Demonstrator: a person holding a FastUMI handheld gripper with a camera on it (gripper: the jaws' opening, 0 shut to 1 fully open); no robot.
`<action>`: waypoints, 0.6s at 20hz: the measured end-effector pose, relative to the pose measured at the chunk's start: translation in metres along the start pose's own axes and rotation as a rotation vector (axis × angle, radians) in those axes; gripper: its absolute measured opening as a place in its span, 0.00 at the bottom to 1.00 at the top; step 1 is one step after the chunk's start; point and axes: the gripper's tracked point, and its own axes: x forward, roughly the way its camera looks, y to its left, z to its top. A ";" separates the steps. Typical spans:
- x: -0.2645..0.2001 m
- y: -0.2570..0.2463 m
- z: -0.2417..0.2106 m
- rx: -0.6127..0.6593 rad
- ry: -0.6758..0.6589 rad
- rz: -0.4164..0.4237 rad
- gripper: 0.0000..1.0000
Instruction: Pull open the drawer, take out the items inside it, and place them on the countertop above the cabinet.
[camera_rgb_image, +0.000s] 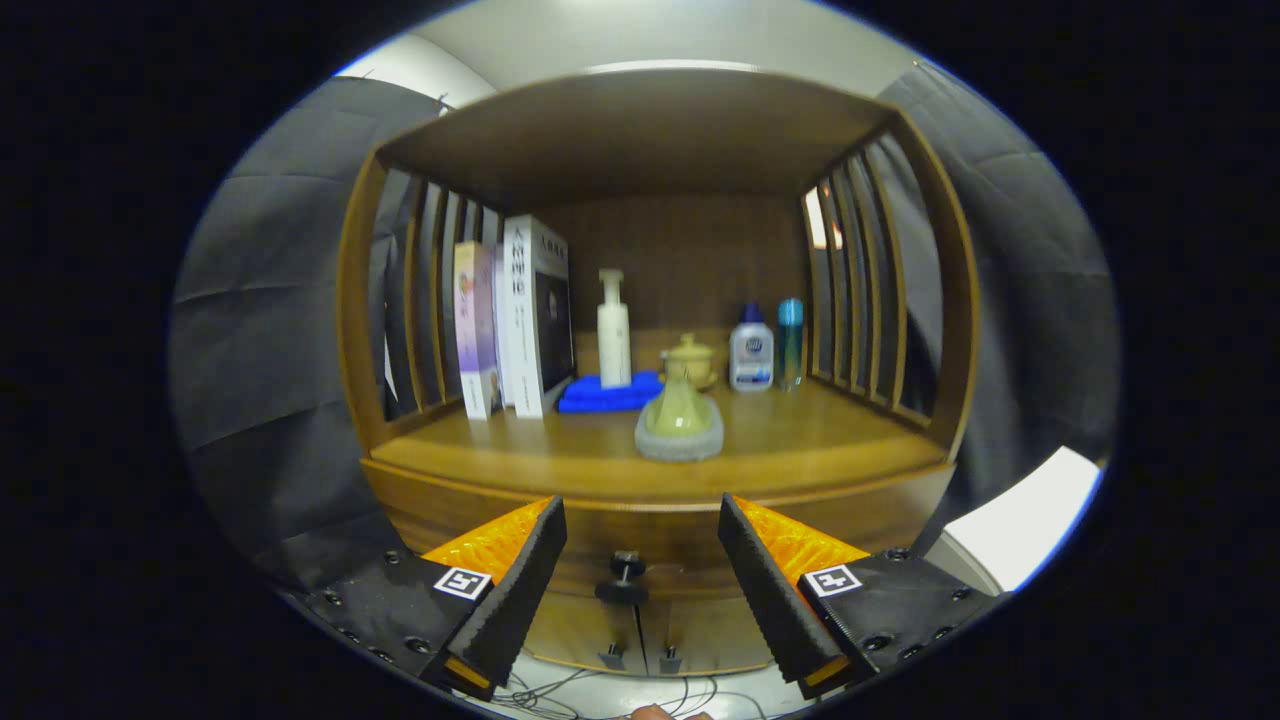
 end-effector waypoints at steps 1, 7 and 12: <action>-0.013 -0.002 0.019 -0.003 -0.042 0.004 0.98; -0.088 -0.019 0.100 0.003 -0.199 0.017 0.98; -0.128 -0.037 0.126 0.031 -0.234 0.031 0.98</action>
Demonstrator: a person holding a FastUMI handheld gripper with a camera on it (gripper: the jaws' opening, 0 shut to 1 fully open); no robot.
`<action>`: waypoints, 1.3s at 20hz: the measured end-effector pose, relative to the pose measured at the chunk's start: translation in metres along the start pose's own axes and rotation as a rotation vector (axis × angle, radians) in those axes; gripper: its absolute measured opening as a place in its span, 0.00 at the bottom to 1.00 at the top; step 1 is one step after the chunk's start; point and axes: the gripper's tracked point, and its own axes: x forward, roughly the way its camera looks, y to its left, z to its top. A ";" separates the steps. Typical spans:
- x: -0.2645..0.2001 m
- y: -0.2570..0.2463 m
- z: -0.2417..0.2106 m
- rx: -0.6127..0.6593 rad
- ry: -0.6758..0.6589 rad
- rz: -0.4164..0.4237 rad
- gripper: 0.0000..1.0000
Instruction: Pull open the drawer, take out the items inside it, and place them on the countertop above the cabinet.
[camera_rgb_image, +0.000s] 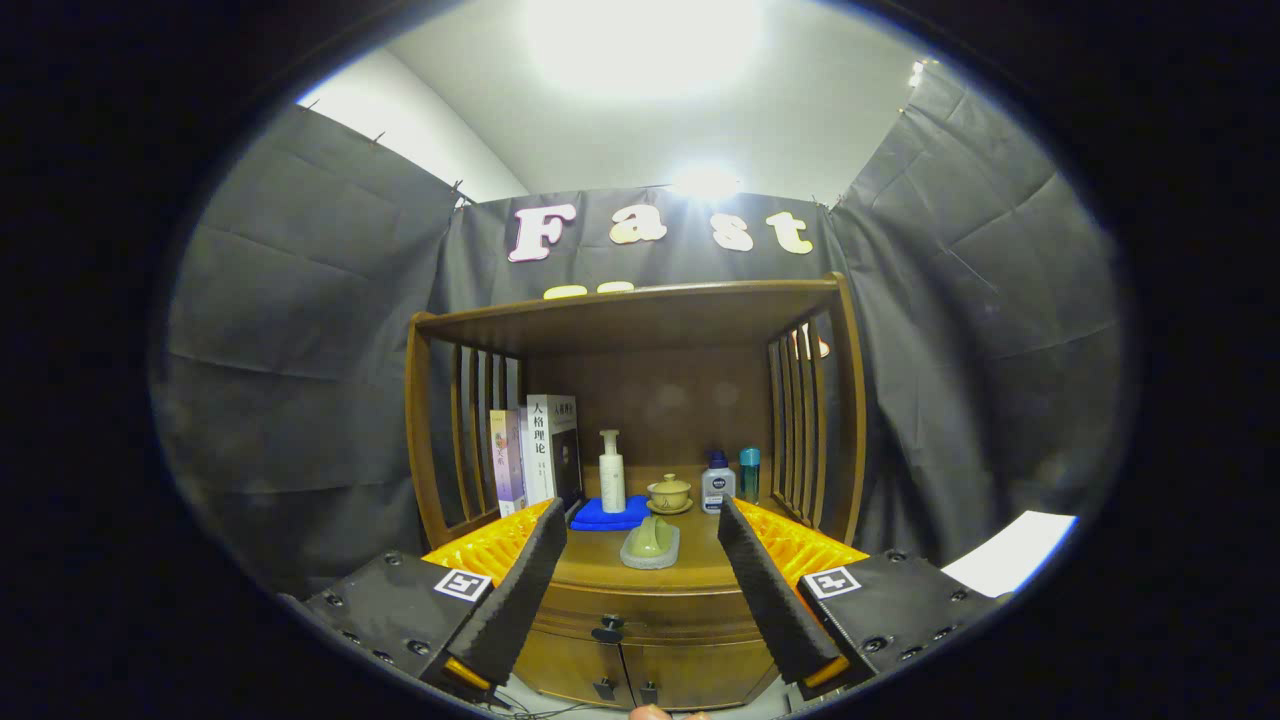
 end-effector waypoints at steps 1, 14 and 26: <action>-0.005 -0.004 0.005 0.010 -0.003 -0.001 0.98; -0.024 -0.015 0.013 0.036 0.005 0.027 0.98; -0.023 -0.020 0.014 0.059 -0.006 0.021 0.97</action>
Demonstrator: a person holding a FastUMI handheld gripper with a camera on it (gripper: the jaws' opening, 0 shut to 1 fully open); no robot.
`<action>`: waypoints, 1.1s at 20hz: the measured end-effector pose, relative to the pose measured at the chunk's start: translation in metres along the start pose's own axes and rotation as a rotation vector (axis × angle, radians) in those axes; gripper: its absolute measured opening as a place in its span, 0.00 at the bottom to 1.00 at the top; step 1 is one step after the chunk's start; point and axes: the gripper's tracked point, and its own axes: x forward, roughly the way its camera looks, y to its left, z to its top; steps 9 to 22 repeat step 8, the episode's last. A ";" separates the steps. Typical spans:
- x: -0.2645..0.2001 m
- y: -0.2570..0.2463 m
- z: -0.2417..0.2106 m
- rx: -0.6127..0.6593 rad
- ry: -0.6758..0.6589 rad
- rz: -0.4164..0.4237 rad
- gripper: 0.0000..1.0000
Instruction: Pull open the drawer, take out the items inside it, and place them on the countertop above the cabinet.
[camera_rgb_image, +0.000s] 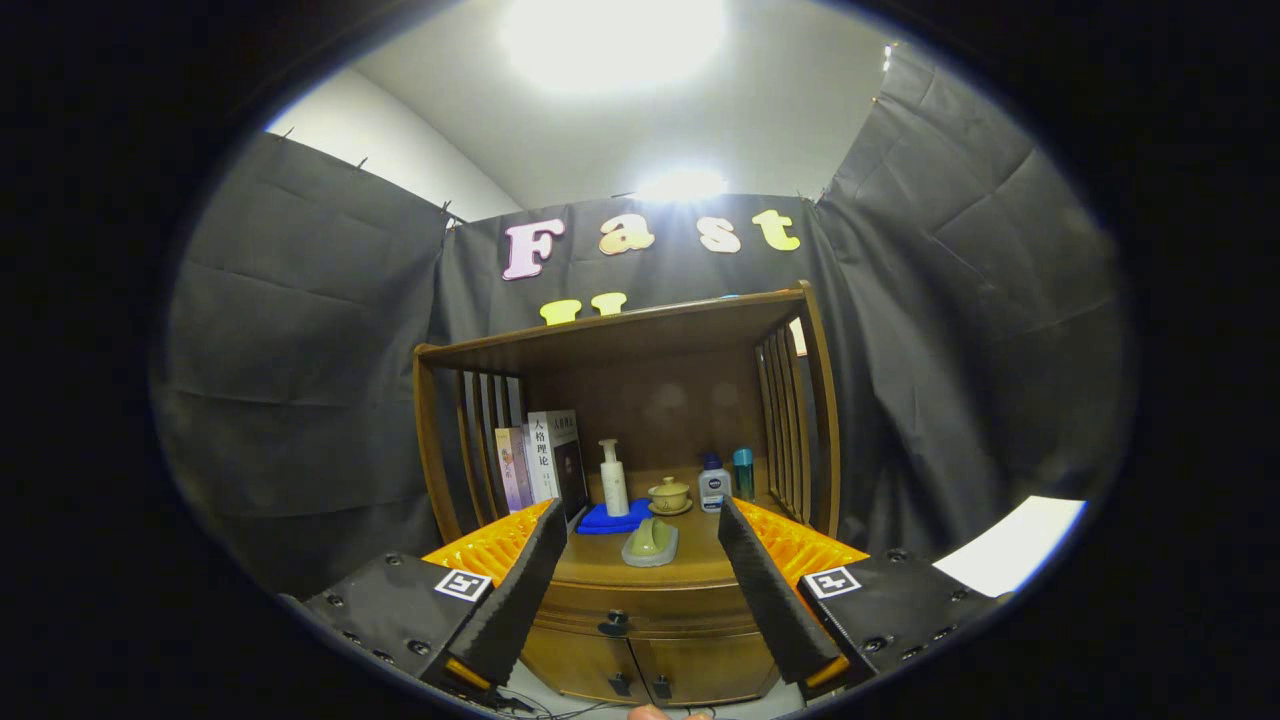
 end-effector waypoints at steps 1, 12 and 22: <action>0.000 0.000 -0.002 -0.006 0.002 -0.001 0.98; -0.001 0.013 -0.014 -0.025 0.027 0.030 0.98; -0.001 0.013 -0.014 -0.025 0.027 0.030 0.98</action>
